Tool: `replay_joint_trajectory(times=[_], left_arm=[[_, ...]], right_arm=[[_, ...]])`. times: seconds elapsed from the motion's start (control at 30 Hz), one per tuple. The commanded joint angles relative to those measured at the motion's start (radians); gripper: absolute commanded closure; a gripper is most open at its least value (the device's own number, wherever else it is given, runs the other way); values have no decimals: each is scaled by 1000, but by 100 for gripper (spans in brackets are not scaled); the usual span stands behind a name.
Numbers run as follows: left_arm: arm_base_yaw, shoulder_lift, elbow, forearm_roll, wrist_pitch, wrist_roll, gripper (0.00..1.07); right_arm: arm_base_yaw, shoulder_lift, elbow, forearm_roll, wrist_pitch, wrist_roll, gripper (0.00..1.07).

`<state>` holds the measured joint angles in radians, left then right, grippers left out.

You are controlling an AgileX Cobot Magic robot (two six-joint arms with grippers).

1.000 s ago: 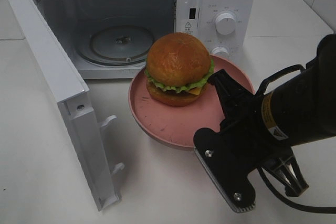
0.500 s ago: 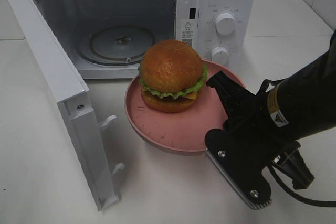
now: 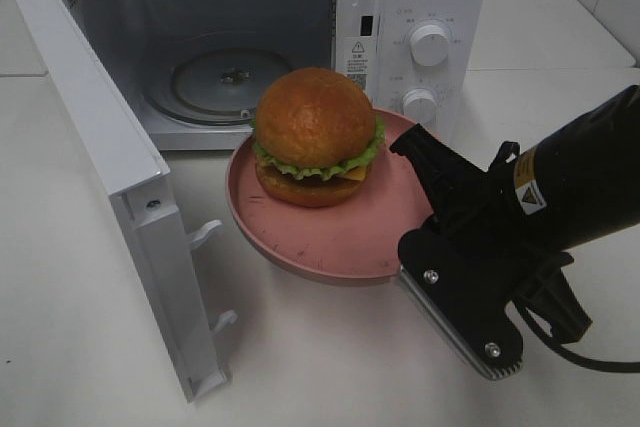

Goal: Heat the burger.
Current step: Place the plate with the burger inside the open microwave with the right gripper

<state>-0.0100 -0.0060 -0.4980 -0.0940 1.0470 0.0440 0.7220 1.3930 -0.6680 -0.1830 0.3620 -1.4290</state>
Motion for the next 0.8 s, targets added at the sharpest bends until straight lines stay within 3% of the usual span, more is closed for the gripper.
replay_joint_trajectory(times=[0.03,0.2,0.4,0.8], left_arm=[[-5,-24,5,-8,-17,0,10],[-5,-24,5,-8,-17,0,10],[-5,-24,5,-8,-17,0,10],[-5,-24,5,-8,-17,0,10]], right_arm=[[-48,-8,-22,9,-63,-14,107],[-62,-8,-22,33,-62,-44,107],[-62,-8,-22,194,-62,-215,107],[-62,-8,-22,131,-63,-168,107]])
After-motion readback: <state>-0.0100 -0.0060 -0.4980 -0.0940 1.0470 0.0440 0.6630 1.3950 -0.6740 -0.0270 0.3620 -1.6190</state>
